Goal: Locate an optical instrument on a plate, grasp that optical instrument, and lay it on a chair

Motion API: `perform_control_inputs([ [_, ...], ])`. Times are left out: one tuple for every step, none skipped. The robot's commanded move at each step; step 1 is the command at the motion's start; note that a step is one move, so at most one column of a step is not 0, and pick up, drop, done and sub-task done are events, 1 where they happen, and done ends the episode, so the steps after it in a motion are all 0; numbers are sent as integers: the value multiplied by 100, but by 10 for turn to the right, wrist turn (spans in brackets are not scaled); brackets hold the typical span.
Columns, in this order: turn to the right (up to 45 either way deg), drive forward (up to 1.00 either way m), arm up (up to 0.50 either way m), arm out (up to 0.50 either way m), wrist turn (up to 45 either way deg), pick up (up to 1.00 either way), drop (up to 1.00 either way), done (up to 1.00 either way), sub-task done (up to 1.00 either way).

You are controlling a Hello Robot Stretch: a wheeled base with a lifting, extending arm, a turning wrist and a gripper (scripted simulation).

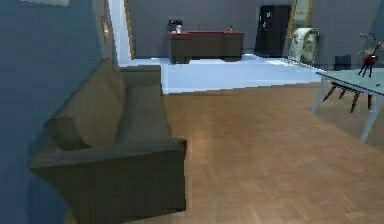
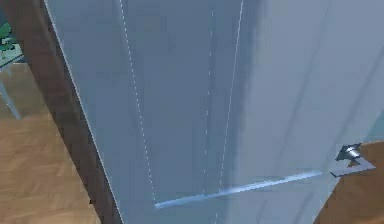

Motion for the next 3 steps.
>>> perform_control_inputs([
  [0, 35, 0, 0, 0, 0, 0, 0, 0],
  [180, 0, 0, 0, 0, 0, 0, 0, 0],
  [0, 55, 0, 0, 0, 0, 0, 0, 0],
])
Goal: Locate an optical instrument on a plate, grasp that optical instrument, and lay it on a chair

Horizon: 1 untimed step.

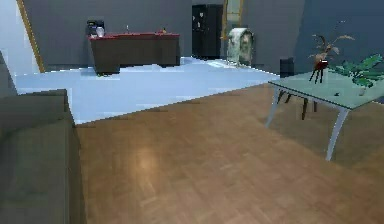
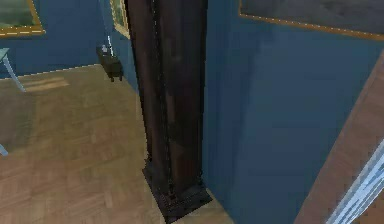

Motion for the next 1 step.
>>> perform_control_inputs([
  [-90, 0, 0, 0, 0, 0, 0, 0, 0],
])
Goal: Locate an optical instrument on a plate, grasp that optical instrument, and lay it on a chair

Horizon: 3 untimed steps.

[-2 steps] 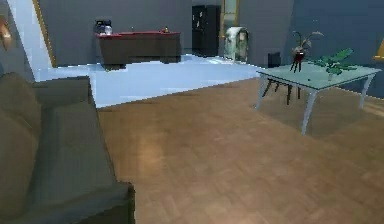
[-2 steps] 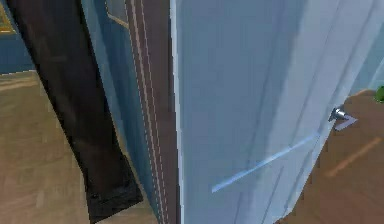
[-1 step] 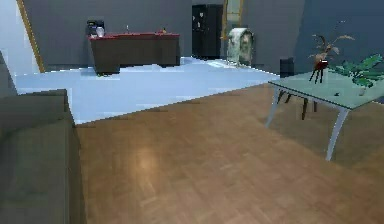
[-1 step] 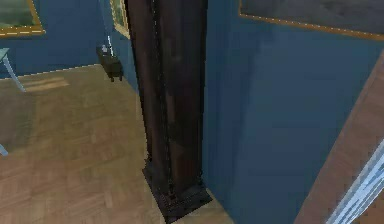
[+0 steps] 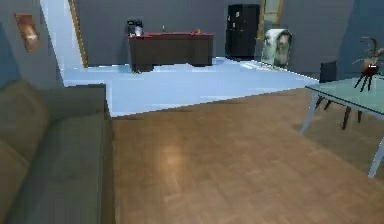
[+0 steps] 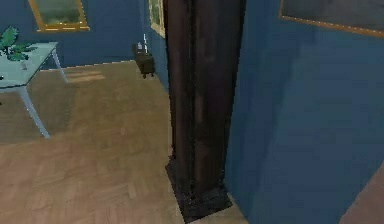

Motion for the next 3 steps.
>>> perform_control_inputs([
  [0, 100, 0, 0, 0, 0, 0, 0, 0],
  [0, 100, 0, 0, 0, 0, 0, 0, 0],
  [0, 100, 0, 0, 0, 0, 0, 0, 0],
])
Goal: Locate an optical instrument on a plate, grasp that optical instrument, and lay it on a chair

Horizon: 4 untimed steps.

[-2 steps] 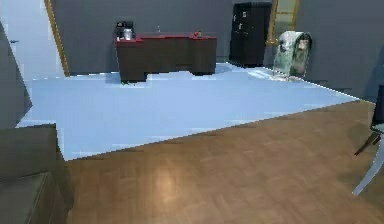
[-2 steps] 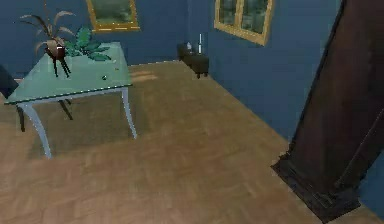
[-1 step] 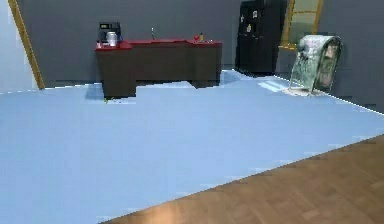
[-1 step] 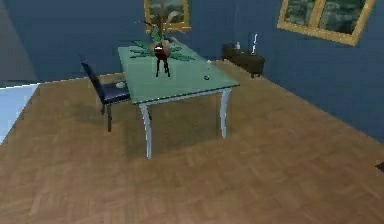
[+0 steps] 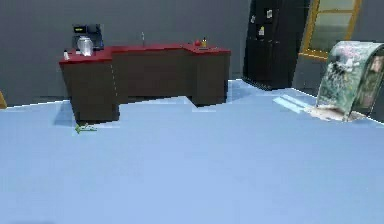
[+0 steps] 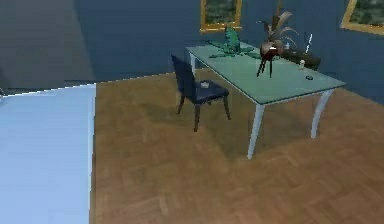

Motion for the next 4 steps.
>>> perform_control_inputs([
  [0, 100, 0, 0, 0, 0, 0, 0, 0],
  [0, 100, 0, 0, 0, 0, 0, 0, 0],
  [-60, 0, 0, 0, 0, 0, 0, 0, 0],
  [0, 60, 0, 0, 0, 0, 0, 0, 0],
])
